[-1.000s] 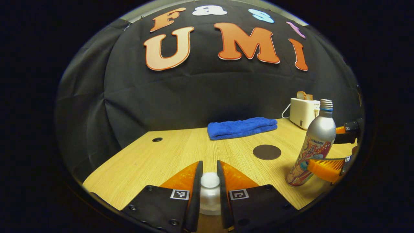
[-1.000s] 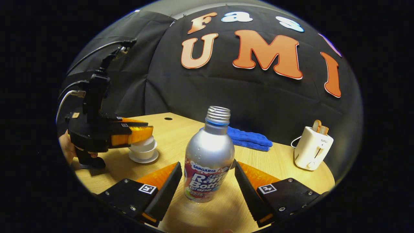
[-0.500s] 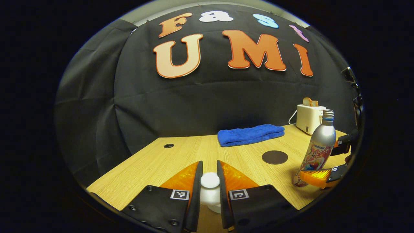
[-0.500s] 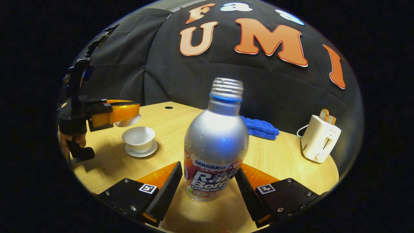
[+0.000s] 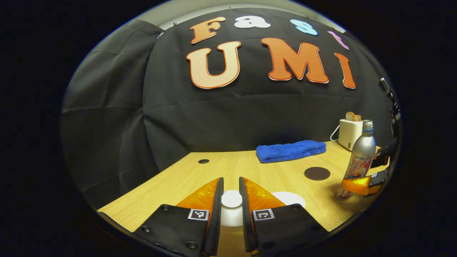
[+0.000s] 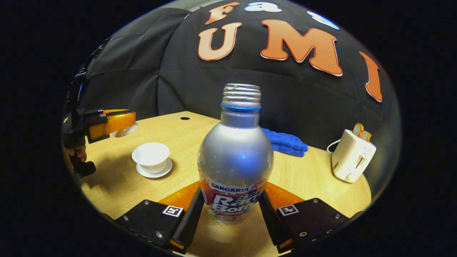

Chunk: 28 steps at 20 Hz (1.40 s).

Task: Open the teacup lid with one hand, grasp the water bottle and pour water into the teacup with the other hand; after pouring, place the water bottle on the coaster and then close the teacup lid.

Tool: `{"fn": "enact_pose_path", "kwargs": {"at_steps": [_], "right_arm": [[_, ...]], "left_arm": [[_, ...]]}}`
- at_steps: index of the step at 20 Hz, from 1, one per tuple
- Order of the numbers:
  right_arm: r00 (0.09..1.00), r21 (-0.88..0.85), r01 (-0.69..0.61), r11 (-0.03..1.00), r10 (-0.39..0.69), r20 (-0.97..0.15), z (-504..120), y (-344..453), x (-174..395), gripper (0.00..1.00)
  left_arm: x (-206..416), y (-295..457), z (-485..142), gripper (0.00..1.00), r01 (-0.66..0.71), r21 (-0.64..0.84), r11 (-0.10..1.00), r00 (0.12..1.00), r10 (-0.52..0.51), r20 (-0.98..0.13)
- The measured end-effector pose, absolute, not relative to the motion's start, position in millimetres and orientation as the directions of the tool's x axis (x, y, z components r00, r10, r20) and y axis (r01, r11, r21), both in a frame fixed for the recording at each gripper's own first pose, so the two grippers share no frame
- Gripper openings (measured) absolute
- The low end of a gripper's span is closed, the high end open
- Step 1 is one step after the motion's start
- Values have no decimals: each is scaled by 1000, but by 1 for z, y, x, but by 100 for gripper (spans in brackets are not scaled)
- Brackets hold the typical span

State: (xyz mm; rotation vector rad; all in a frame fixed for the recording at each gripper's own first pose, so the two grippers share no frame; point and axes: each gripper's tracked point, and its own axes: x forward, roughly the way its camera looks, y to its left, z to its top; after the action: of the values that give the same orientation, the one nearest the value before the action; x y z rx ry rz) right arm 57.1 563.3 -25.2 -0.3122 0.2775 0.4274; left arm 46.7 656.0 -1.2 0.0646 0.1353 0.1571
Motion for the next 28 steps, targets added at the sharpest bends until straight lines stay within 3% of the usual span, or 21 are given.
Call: {"fn": "enact_pose_path", "kwargs": {"at_steps": [1, 3, 4, 5, 8, 12, 13, 14, 26, 27, 28], "right_arm": [[879, -270, -444, 855, 356, -318, -22, 564, 59, 81], [888, -345, -438, 830, 339, -311, -15, 567, 62, 81], [893, -384, -432, 816, 328, -307, -12, 568, 63, 81], [898, -422, -426, 800, 320, -301, -10, 569, 64, 81], [902, -505, -429, 749, 321, -291, -3, 576, 66, 82], [914, -657, -403, 637, 316, -255, 19, 587, 72, 81], [916, -693, -397, 602, 314, -251, 22, 590, 73, 81], [918, -722, -388, 573, 307, -250, 23, 592, 75, 80], [944, -931, -251, 266, 280, -175, 31, 615, 85, 80], [943, -938, -242, 248, 287, -168, 32, 617, 84, 80], [943, -944, -235, 233, 292, -163, 33, 619, 82, 80]], "left_arm": [[46, 658, 1, 26, -159, 68, 985, 978, 166, -126], [42, 668, 1, 31, -174, 66, 982, 975, 181, -126], [40, 672, 1, 26, -181, 67, 981, 974, 188, -125], [37, 677, 2, 31, -189, 67, 980, 973, 196, -123], [31, 692, 3, 31, -209, 78, 975, 969, 217, -117], [21, 711, 3, 31, -239, 90, 967, 962, 248, -111], [19, 715, 2, 26, -246, 86, 965, 960, 255, -114], [18, 719, 1, 31, -253, 77, 965, 959, 260, -114], [1, 762, -8, 31, -318, 30, 947, 938, 319, -135], [1, 763, -13, 27, -313, 29, 949, 938, 314, -144], [0, 764, -15, 31, -316, 26, 948, 936, 316, -155]]}}
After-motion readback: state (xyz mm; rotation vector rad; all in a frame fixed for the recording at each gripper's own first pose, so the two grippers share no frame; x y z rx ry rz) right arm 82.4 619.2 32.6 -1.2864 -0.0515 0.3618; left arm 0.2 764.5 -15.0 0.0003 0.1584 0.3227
